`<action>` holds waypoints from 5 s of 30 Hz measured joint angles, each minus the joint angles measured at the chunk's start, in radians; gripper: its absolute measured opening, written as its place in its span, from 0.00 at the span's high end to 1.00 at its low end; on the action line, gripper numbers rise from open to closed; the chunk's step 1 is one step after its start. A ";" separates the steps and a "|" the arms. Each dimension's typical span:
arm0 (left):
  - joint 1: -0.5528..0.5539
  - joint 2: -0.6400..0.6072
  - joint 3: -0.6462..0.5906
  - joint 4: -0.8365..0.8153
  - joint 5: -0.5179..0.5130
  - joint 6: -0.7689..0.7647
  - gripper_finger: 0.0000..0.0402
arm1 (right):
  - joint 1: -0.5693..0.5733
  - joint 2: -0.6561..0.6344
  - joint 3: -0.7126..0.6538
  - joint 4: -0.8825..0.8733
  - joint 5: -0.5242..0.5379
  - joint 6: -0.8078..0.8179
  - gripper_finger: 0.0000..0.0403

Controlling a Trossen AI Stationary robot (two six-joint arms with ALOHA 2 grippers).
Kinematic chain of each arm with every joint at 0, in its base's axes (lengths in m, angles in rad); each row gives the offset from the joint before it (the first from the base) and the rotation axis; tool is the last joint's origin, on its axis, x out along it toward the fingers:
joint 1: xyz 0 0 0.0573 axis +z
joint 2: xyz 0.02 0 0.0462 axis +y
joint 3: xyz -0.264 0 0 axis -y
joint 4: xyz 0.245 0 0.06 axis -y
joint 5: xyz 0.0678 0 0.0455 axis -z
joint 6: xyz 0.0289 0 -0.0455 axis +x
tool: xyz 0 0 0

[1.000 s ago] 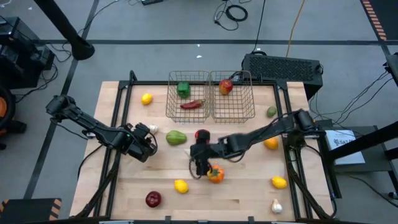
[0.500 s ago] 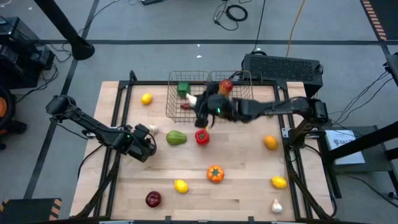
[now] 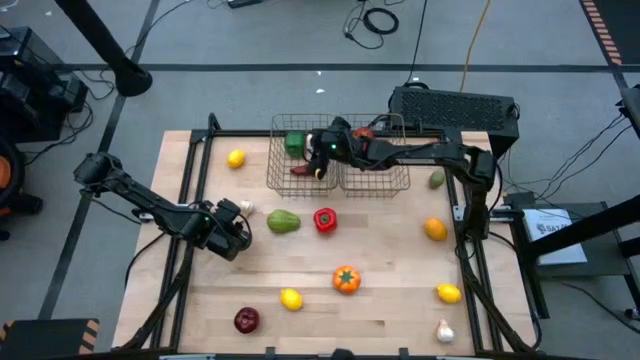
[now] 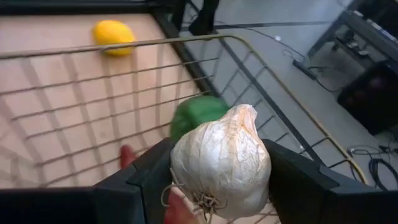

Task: Sort produce into baskets
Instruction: Put the middle garlic into the left mesh basket, then put the left garlic into the left mesh basket

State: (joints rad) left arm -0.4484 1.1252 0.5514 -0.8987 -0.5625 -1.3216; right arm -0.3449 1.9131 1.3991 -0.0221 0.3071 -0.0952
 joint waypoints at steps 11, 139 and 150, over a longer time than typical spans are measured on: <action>0.000 0.000 0.000 0.000 -0.002 0.001 0.65 | -0.047 0.052 0.000 -0.004 -0.075 0.095 0.44; 0.083 0.478 -0.057 0.235 -0.239 -0.252 0.15 | 0.696 -0.481 -0.252 0.012 0.399 0.221 0.36; 0.090 0.480 -0.058 0.239 -0.254 -0.223 0.17 | 0.631 -0.482 -0.252 0.232 0.457 0.039 0.36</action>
State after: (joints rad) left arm -0.3586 1.6049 0.4934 -0.6594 -0.8164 -1.5451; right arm 0.2861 1.4315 1.1473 0.2099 0.7637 -0.0560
